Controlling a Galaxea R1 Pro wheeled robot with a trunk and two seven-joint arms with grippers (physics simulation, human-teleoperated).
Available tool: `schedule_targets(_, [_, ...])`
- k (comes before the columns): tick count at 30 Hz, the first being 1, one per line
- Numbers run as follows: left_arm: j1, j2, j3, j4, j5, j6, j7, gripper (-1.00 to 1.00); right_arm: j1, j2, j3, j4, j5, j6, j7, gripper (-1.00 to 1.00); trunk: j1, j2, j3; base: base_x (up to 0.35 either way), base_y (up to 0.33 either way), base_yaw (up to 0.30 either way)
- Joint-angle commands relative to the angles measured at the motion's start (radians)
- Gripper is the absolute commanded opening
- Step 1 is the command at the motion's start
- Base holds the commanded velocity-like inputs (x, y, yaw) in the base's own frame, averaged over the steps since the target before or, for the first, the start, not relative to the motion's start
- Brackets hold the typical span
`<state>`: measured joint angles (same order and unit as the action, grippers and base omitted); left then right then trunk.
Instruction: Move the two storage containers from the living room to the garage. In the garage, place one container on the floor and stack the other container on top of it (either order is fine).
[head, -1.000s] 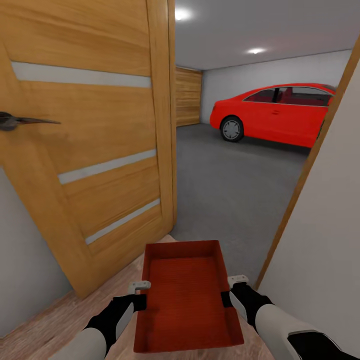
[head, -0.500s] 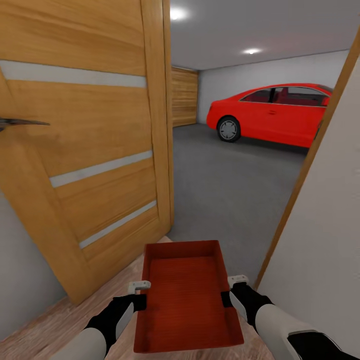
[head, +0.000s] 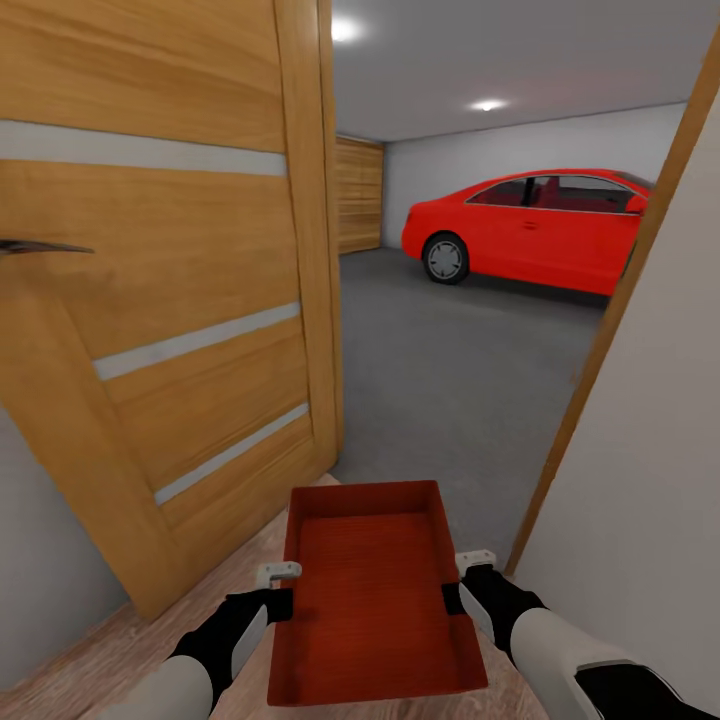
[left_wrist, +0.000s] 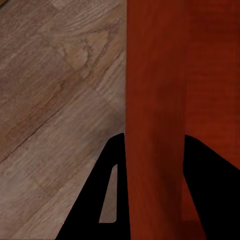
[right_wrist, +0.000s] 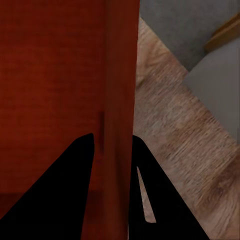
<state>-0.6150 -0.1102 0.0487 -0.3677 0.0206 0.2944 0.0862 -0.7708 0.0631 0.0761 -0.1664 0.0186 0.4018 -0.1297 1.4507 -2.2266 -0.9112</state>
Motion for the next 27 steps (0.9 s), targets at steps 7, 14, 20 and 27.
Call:
schedule_targets(7, [0.0, 0.0, 0.007, -0.002, -0.01, 0.006, 0.004, -1.0, -0.001, 0.0, 0.002, -0.002, 0.003, 0.008, -0.002, -1.0, 0.0, 0.0, -0.001, 0.0, 0.12, -0.001])
schedule_targets(14, [0.0, 0.0, 0.007, -0.002, -0.01, 0.006, 0.004, -1.0, 0.0, 0.0, 0.002, -0.002, 0.003, 0.008, -0.002, -1.0, 0.0, 0.0, -0.001, 0.0, 0.059, 0.0])
schedule_targets(20, [0.0, 0.0, 0.007, -0.002, -0.01, 0.006, 0.004, -1.0, 0.0, 0.0, 0.002, -0.002, 0.003, 0.008, -0.002, -1.0, 0.0, 0.0, -0.001, 0.0, 0.09, 0.0])
schedule_targets(27, [0.0, 0.0, 0.007, -0.002, -0.01, 0.006, 0.004, -1.0, 0.0, 0.0, 0.002, -0.002, 0.003, 0.008, -0.002, -1.0, 0.0, 0.0, 0.0, 0.0, 0.008, -0.074])
